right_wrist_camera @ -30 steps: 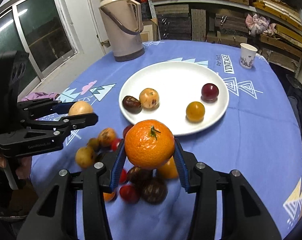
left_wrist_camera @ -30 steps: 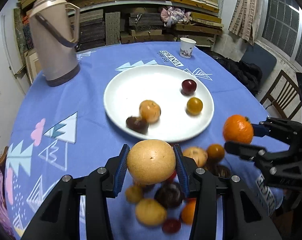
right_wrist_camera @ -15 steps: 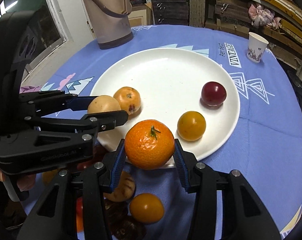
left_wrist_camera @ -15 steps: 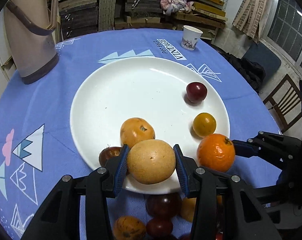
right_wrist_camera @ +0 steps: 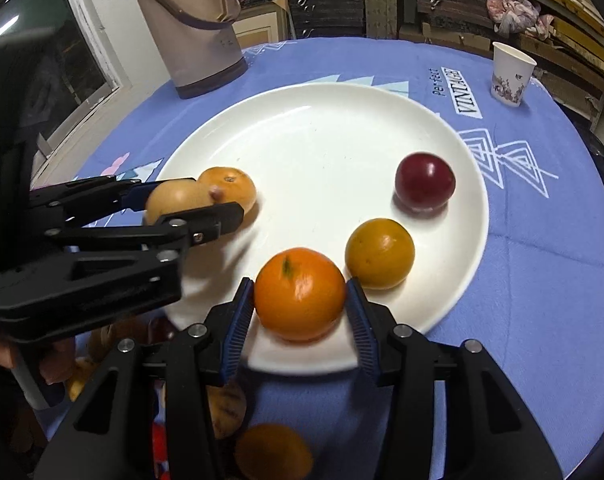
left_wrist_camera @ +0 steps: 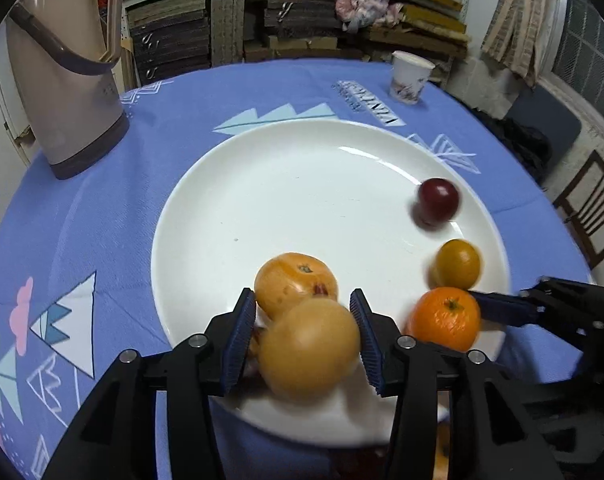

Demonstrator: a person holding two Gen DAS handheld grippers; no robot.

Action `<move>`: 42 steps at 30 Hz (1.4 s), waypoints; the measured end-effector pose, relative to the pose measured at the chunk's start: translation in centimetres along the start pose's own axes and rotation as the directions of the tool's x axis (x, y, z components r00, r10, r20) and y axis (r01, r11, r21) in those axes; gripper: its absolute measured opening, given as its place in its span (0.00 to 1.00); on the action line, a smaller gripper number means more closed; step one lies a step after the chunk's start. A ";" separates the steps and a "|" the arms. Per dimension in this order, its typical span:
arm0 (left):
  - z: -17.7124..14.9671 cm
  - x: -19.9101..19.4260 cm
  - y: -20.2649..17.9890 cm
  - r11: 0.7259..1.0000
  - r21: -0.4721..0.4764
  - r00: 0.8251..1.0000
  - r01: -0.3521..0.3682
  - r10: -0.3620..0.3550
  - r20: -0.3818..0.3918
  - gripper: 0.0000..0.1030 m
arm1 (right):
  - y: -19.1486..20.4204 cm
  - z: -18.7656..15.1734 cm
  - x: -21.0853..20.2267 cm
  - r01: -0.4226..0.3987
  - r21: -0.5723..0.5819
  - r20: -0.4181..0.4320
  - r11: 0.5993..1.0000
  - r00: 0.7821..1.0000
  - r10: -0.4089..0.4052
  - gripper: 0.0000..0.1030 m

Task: Organize fruits
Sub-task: 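Carry the mandarin and pale yellow fruit onto the white plate and open both tools, then withdraw both open tools from the plate toward the fruit pile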

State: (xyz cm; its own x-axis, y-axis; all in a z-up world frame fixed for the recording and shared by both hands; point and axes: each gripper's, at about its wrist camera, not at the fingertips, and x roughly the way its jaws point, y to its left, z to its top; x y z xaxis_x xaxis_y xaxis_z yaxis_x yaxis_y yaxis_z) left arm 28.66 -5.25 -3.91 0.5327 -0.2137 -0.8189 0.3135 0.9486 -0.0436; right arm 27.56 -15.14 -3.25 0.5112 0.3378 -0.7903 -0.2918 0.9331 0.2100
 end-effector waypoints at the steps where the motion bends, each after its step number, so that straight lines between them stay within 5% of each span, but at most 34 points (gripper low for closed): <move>1: 0.3 0.3 0.3 1.000 -0.010 1.000 0.002 -0.002 -0.013 0.49 | 0.0 0.3 0.1 0.004 0.001 0.004 1.000 1.000 -0.004 0.45; 8: 2.5 1.3 2.2 0.996 -0.027 0.996 -0.083 0.082 -0.016 0.47 | -0.6 2.4 -0.6 0.030 0.018 0.074 0.999 0.997 -0.032 0.46; 20: 2.0 -5.0 0.9 1.000 0.017 0.998 -0.017 0.016 0.068 0.47 | -1.2 0.4 -5.3 0.011 0.057 0.138 0.998 0.990 -0.019 0.54; 26: -0.7 -7.5 0.0 0.998 0.056 0.996 -0.023 0.018 0.086 0.52 | -0.2 -2.7 -8.2 0.032 0.040 0.163 0.999 0.986 -0.038 0.70; 33: -5.3 -10.5 -0.2 0.996 0.077 0.992 -0.044 0.035 0.118 0.66 | 1.5 -6.6 -10.0 0.037 0.029 0.164 0.999 0.986 -0.041 0.76; 42: -10.8 -11.7 0.3 0.997 0.053 0.994 -0.051 0.046 0.097 0.72 | 3.6 -11.2 -11.0 0.019 0.013 0.147 1.000 0.989 -0.021 0.85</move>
State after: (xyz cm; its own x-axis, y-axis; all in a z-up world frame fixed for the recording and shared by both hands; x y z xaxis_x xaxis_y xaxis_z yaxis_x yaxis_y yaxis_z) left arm 14.03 0.02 -0.47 0.6201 -0.1916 -0.7608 0.3272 0.9445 0.0289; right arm 11.79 -16.85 -0.22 0.6308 0.3327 -0.7010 -0.2715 0.9409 0.2023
